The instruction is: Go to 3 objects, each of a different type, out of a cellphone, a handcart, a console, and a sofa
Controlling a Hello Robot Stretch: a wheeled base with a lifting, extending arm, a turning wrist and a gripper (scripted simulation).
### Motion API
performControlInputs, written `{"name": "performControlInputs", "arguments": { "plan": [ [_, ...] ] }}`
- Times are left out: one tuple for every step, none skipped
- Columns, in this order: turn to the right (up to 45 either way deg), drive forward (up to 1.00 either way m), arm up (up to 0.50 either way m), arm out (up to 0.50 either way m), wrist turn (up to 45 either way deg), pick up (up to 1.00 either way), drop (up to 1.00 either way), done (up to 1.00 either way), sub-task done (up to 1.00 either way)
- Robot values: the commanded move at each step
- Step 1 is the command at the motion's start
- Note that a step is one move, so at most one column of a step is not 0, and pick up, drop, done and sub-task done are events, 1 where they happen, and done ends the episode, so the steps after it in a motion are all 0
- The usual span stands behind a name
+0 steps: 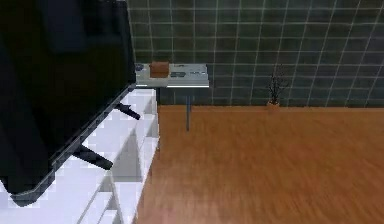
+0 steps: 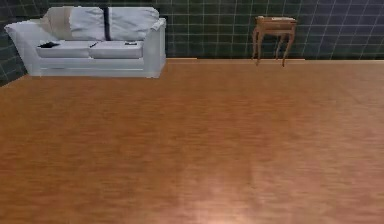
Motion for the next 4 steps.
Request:
{"name": "performControlInputs", "arguments": {
  "plan": [
    [45.0,0.0,0.0,0.0,0.0,0.0,0.0,0.0,0.0],
    [45.0,0.0,0.0,0.0,0.0,0.0,0.0,0.0,0.0],
    [6.0,0.0,0.0,0.0,0.0,0.0,0.0,0.0,0.0],
    [0.0,0.1,0.0,0.0,0.0,0.0,0.0,0.0,0.0]
  ]
}}
